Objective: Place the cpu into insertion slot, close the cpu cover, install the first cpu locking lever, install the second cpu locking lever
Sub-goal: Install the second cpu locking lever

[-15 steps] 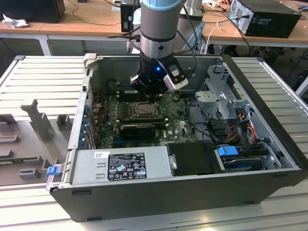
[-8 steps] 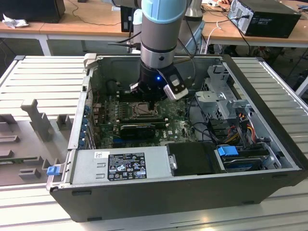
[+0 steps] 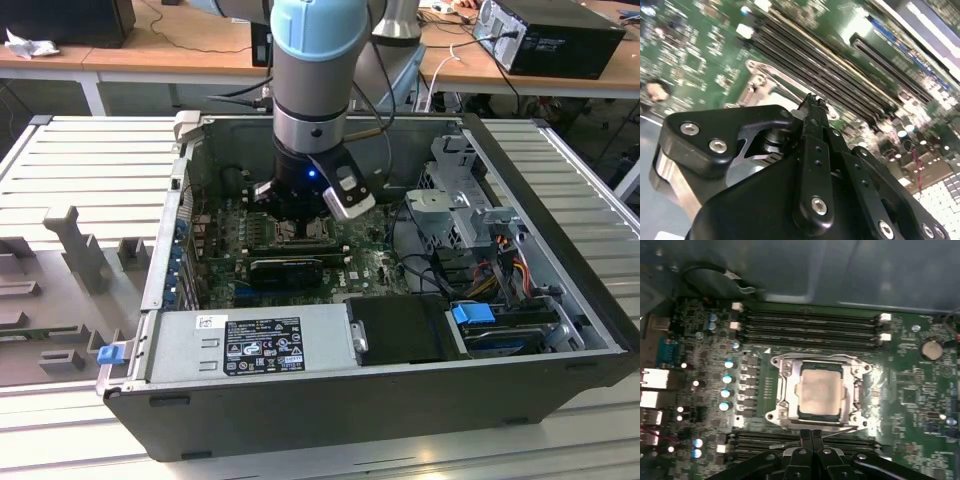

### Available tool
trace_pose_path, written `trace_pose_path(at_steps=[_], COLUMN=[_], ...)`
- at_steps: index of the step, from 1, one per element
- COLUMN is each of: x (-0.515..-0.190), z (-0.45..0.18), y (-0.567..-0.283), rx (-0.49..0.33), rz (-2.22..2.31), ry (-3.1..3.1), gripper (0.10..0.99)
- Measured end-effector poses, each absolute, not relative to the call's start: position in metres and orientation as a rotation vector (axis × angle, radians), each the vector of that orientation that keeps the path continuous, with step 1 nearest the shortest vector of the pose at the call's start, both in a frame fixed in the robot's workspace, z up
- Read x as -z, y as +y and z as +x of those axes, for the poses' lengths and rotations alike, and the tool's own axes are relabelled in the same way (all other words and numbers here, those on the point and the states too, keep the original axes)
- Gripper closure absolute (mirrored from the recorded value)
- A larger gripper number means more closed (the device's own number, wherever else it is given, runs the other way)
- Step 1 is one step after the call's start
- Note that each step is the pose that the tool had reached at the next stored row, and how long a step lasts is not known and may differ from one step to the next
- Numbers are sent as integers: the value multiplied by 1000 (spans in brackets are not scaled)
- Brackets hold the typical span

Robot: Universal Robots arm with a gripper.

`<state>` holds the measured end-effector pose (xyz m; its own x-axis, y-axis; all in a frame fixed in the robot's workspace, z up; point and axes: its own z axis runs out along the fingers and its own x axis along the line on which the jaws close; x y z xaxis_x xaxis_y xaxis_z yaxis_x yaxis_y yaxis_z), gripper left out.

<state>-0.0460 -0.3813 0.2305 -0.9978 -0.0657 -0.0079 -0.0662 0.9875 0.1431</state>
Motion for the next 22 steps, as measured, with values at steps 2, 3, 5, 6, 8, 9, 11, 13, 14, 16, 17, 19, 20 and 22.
trace_pose_path(at_steps=[2, 3, 5, 6, 8, 9, 11, 13, 14, 16, 17, 19, 20, 22], x=[-227, -223, -218, -217, -216, -216, -215, -214, -213, -211, -210, -209, -207, -204], z=[-47, -47, -48, -49, -55, -56, -58, -61, -63, -67, -69, -69, -70, -71], y=[-381, -381, -381, -382, -385, -386, -389, -392, -394, -399, -404, -407, -407, -408], rx=[-226, -227, -231, -240, -275, -281, -292, -313, -328, -375, -397, -416, -429, -440], rz=[-105, -106, -109, -110, -114, -116, -124, -147, -152, -159, -162, -165, -167, -169], ry=[3129, 3129, 3128, 3128, 3124, 3123, 3122, 3120, 3118, 3111, 3108, 3105, 3103, 3101], gripper=[980, 980, 980, 980, 980, 980, 980, 980, 980, 980, 980, 980, 980, 980])
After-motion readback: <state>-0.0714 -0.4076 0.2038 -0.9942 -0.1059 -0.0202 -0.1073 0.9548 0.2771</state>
